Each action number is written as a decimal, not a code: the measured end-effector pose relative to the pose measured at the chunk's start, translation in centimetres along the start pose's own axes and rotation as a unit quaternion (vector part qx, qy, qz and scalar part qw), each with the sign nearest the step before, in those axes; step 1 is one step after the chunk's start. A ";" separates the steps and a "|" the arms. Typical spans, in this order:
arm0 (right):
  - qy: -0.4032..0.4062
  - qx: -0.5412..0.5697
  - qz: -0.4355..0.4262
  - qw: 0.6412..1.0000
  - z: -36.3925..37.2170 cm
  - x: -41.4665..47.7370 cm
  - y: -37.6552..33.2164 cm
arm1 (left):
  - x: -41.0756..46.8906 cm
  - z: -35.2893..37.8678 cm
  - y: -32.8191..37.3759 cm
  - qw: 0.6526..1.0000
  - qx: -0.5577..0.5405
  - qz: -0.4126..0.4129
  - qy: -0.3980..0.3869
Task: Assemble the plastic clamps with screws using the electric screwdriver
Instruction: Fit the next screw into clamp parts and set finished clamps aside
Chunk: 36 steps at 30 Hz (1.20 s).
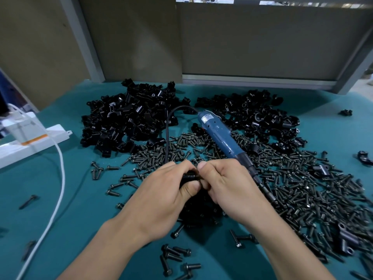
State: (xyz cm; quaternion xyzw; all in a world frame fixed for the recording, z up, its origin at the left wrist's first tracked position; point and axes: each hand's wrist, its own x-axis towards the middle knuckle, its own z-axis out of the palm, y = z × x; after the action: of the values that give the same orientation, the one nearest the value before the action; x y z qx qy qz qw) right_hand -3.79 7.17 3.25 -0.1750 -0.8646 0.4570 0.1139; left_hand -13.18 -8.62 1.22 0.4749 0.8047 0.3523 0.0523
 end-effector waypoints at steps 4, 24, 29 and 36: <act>0.024 0.037 -0.027 0.999 0.2 -0.2 -0.1 | 0.0 -0.1 -0.3 1.000 -0.012 -0.025 0.001; 0.031 -0.025 -0.032 0.999 0.2 -0.5 -0.5 | 0.1 0.1 -0.1 0.999 -0.027 -0.026 0.004; -0.010 0.015 -0.027 0.999 -0.5 -0.3 -0.8 | 0.1 0.1 -0.2 0.999 -0.040 -0.031 0.013; 0.028 -0.005 -0.033 0.999 0.1 0.0 -0.7 | 0.0 0.2 0.3 0.998 -0.057 -0.004 0.030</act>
State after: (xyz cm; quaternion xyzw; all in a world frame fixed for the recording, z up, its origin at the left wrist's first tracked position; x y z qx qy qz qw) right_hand -3.97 6.72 3.77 -0.1592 -0.8687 0.4438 0.1519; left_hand -12.91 -8.42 1.29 0.4575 0.7865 0.4110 0.0566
